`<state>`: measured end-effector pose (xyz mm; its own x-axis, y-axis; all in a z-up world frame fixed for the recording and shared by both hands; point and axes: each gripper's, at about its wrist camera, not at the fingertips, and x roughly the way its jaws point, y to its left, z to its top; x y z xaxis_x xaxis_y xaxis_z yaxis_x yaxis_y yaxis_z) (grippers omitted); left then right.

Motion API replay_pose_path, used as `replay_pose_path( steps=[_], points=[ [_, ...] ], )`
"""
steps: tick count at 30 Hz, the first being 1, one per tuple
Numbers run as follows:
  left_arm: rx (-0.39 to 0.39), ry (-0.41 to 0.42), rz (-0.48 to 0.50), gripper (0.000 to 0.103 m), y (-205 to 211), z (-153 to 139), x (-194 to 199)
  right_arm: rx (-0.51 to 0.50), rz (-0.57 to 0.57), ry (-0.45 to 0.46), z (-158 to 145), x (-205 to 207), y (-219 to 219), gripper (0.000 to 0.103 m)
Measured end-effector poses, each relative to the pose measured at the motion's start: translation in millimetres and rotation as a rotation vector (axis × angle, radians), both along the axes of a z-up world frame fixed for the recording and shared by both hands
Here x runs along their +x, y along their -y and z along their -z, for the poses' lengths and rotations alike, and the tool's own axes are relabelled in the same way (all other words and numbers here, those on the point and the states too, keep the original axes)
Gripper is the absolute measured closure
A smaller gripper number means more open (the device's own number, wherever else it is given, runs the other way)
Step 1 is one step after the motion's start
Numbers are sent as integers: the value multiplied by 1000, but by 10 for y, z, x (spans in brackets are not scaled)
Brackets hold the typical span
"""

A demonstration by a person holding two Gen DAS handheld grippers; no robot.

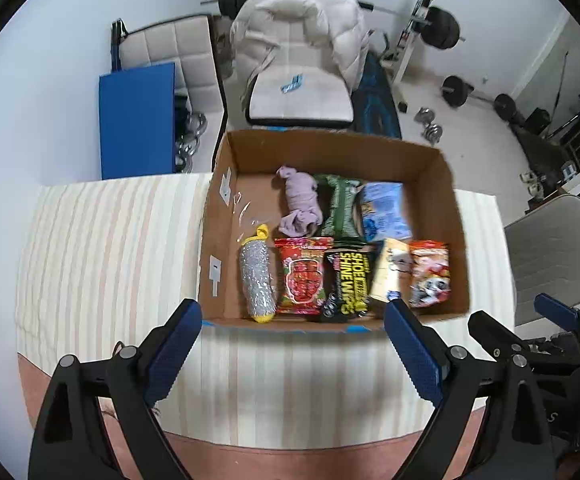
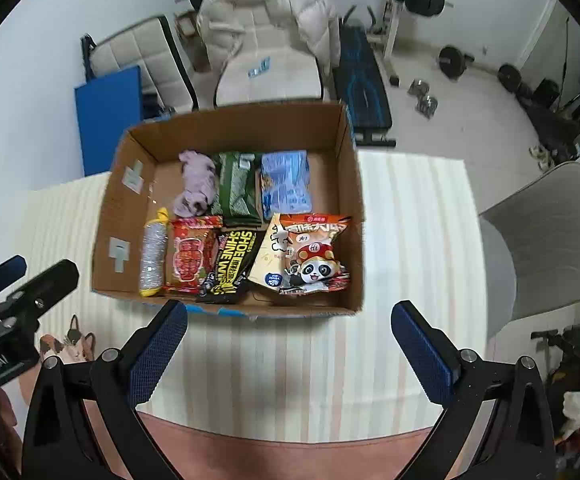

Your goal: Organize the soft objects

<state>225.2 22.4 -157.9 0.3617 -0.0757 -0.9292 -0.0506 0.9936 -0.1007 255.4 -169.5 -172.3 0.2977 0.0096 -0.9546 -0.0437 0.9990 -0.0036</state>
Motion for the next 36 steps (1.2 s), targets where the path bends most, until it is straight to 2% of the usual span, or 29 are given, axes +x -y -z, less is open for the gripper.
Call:
replay_pose_path(
  steps=[5,12,21,25,36],
  points=[
    [1,69,-5,10,30,-334,-381,13,-6,87,-455,-410,24,0],
    [38,141,0,10,27,-731,-841,36,0,159,-922,-918,78,0],
    [22,182,2,10,25,-1136,-1383,59,-11,247,-1500,-1643,44,0],
    [0,203,-4,10,-5,-1310,-1554,46,-27,289,-1716,-1880,-8,0],
    [33,283,25,10,82,-1637,-1853,39,-24,334,-2082,-2251,44,0]
  ],
)
